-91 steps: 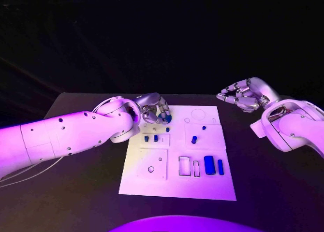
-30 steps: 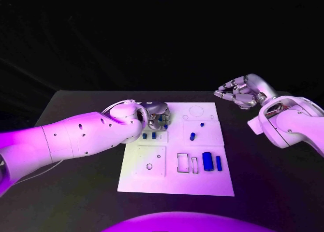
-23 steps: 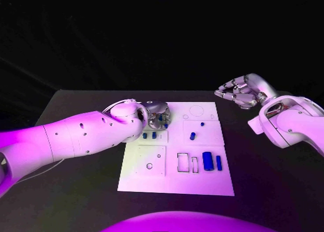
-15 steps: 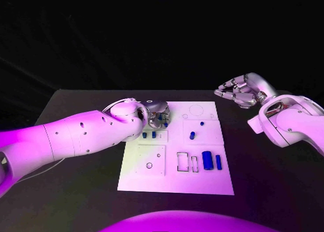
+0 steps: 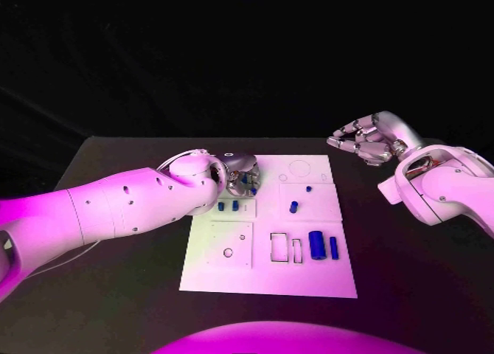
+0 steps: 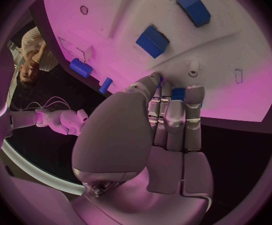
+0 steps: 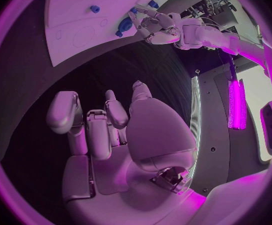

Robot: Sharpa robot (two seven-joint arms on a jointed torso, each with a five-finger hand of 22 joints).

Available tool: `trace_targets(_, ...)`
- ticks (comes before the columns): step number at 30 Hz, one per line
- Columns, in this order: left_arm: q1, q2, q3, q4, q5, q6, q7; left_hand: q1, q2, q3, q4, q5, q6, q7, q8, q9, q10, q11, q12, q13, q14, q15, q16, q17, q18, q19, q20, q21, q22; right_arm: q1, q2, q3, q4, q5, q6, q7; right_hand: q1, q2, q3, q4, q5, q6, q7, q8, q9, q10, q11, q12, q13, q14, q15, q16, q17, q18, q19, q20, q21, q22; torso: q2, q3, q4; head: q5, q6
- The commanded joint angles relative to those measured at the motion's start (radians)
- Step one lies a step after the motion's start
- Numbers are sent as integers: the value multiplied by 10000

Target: Assemble the parts on the task board

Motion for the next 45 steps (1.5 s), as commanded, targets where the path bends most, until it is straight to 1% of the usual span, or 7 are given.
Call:
trace_targets(1, -45, -6, -26, 25, 143, 76, 85, -87, -16, 80, -25, 38, 82, 4, -74, -28, 100, 4, -91, -36, 17, 12, -4, -122, -124, 37, 1, 33, 1, -5, 10, 1, 8, -39, 90, 99, 37, 103, -22, -51, 57, -18, -47, 73, -1, -3, -34, 24, 9, 616, -66, -13, 702, 170, -45, -16, -7, 16, 2, -6, -3, -19, 40)
trace_targets(9, -47, -291, 62, 460, 286, -389, 228, -181, -32, 152, -76, 31, 256, -8, -136, -58, 309, -23, -225, -67, 155, -11, 103, 38, -170, 210, -23, 210, 247, -5, 24, 1, -3, 69, 87, 109, 68, 127, -15, -57, 65, -1, -54, 87, 2, 5, -40, 27, 8, 617, -71, -15, 700, 169, -39, -19, -2, 23, 3, -21, 18, -81, 136)
trace_targets(12, -40, -462, 159, 711, 402, -459, 195, -175, -43, 182, -118, 34, 290, -13, -163, -69, 358, -33, -270, -75, 216, -21, 156, 136, -181, 257, -33, 256, 306, -5, 23, 1, 14, 88, 74, 85, 68, 127, -15, -57, 65, -1, -54, 87, 2, 5, -40, 27, 8, 617, -71, -15, 700, 169, -39, -19, -2, 23, -3, 4, 24, -60, 143)
trace_targets(18, 30, -889, 354, 1220, 659, -443, 50, -172, -55, 204, -151, 34, 310, -12, -187, -79, 387, -34, -306, -82, 249, -26, 184, 182, -188, 285, -39, 284, 342, -5, 8, 1, 11, 108, 21, -4, 68, 127, -15, -57, 65, -1, -54, 87, 2, 5, -40, 27, 8, 617, -71, -15, 700, 169, -39, -19, -2, 23, -1, 2, 12, -22, 150)
trace_targets(24, 88, -1317, 461, 1568, 758, -509, -23, -268, -82, 203, -137, 26, 360, -12, -223, -94, 451, -34, -365, -90, 295, -28, 219, 227, -213, 361, -39, 357, 445, -5, -16, 1, 47, 124, -25, -54, 80, 149, -11, -53, 69, 4, -56, 92, 2, 9, -43, 27, 5, 618, -74, -14, 703, 170, -39, -22, -6, 24, 1, 3, 11, 5, 158)
trace_targets(33, 102, -1680, 498, 1643, 831, -212, -120, -348, -128, 187, -126, 21, 389, -23, -258, -107, 491, -39, -418, -97, 313, -30, 229, 224, -216, 380, -39, 375, 466, -5, -10, 1, 89, 130, -24, -89, 80, 149, -11, -53, 69, 4, -56, 92, 2, 9, -43, 27, 5, 618, -74, -14, 703, 170, -39, -22, -6, 24, 1, -12, 19, -1, 156)
trace_targets(45, 92, -1845, 486, 1484, 883, 268, -229, -373, -147, 181, -128, 20, 405, -36, -273, -113, 519, -48, -438, -97, 319, -34, 233, 223, -221, 392, -39, 389, 487, -14, 17, 1, 84, 117, -11, -79, 81, 171, -9, -45, 69, 4, -57, 95, 2, 7, -45, 21, -3, 617, -76, -18, 696, 172, -42, -24, -19, 19, 6, -9, -2, 226, 246)
